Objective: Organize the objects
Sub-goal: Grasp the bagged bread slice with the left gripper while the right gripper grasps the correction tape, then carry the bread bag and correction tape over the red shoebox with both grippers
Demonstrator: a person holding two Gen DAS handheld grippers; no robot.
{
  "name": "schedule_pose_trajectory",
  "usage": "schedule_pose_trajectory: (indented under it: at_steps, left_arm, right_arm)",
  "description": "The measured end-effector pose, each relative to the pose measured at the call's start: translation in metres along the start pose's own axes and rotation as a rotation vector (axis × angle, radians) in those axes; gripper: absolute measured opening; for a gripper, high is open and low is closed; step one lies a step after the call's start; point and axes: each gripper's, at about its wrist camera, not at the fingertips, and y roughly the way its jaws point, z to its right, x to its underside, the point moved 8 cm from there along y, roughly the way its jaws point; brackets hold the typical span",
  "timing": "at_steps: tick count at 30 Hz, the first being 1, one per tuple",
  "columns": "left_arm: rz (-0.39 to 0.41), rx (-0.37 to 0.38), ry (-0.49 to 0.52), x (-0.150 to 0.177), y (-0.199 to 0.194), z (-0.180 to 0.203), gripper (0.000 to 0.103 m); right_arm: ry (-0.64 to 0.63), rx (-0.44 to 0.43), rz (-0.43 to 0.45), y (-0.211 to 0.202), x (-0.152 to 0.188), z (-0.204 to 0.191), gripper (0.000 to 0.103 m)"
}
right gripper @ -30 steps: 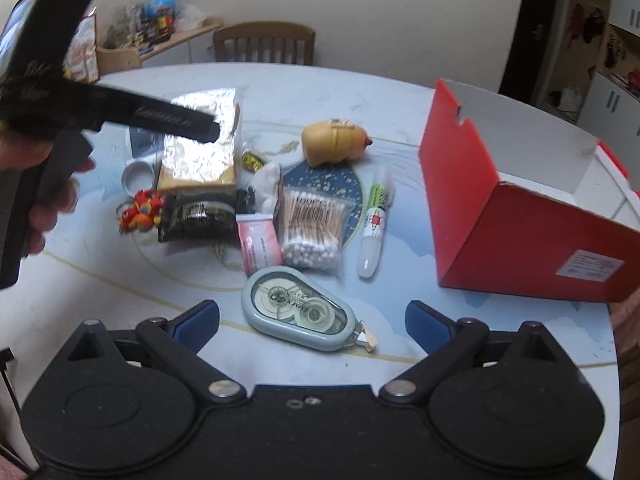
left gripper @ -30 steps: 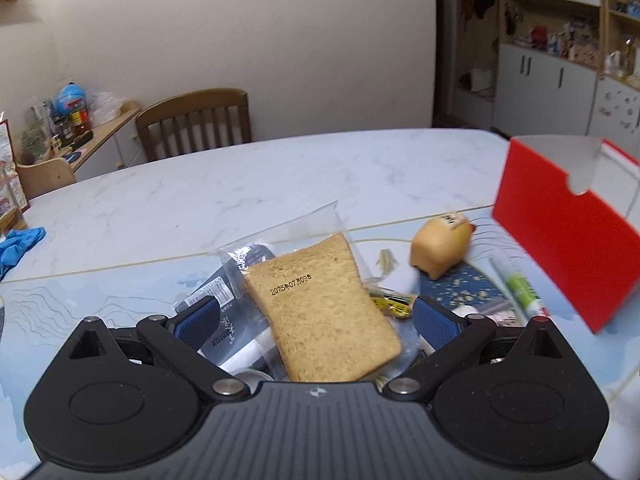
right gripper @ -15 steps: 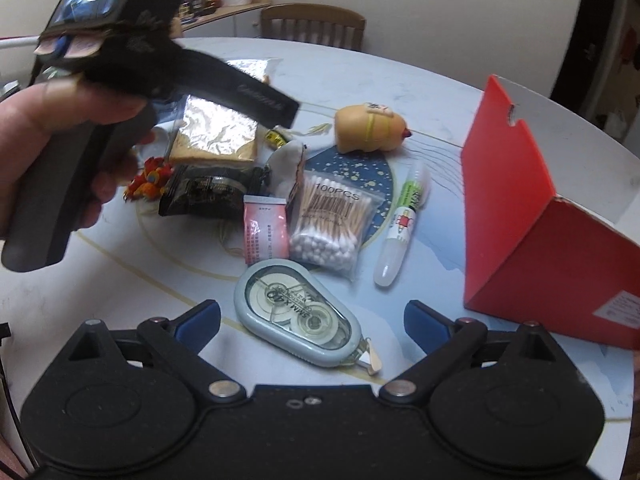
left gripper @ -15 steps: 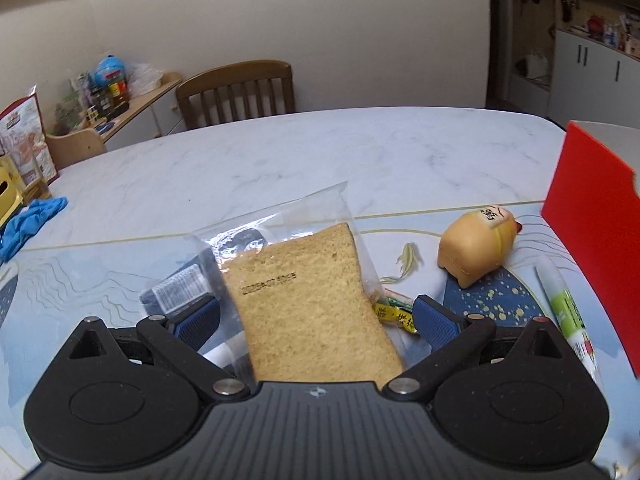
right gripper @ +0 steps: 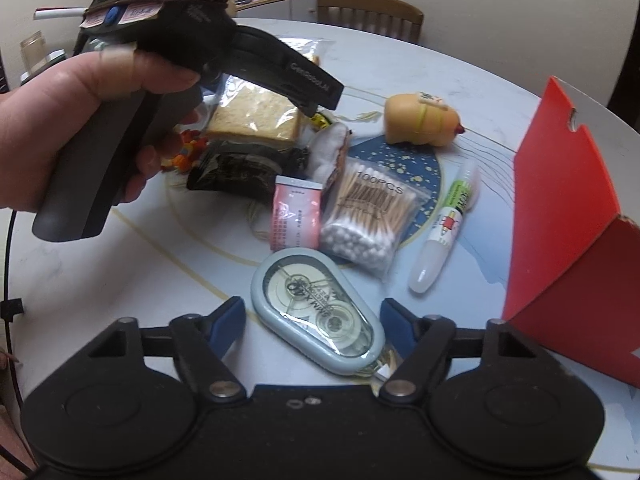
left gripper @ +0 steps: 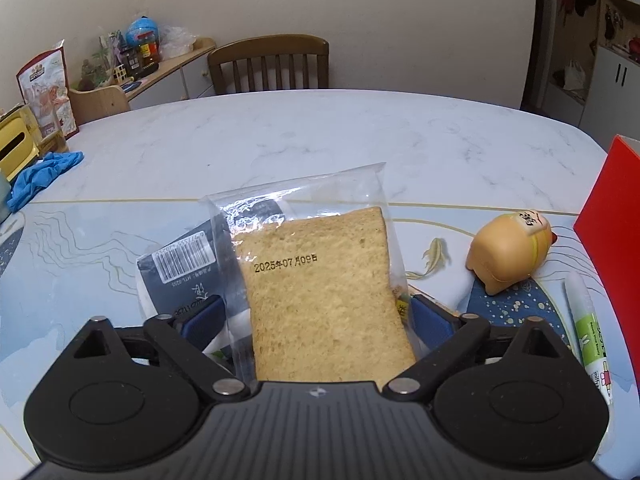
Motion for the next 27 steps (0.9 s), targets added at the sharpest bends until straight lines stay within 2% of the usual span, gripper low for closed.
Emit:
schedule_pose_trajectory:
  at_steps: [2, 6, 10, 12, 21, 27]
  left_arm:
    - [0.003, 0.001, 0.001, 0.000, -0.001, 0.001, 0.091]
    - [0.002, 0.013, 0.002, -0.001, -0.003, 0.002, 0.077]
    - [0.002, 0.029, -0.009, -0.001, -0.006, -0.001, 0.075]
    - [0.005, 0.035, -0.008, 0.000, -0.008, -0.003, 0.074]
    - [0.028, 0.089, 0.028, 0.002, -0.030, -0.012, 0.074]
    - [0.061, 0.137, 0.088, 0.004, -0.057, -0.014, 0.074]
  right_arm:
    - [-0.010, -0.009, 0.001, 0.000, -0.001, -0.001, 0.066]
    - [-0.026, -0.017, 0.001, -0.002, 0.000, -0.003, 0.061]
    - [-0.020, -0.013, 0.003, -0.005, 0.002, -0.006, 0.046]
    - [-0.012, -0.005, 0.003, -0.007, 0.004, -0.007, 0.044]
    - [0.078, 0.040, 0.041, -0.021, 0.007, -0.007, 0.043]
    - [0.159, 0.072, 0.079, -0.042, 0.009, -0.007, 0.043]
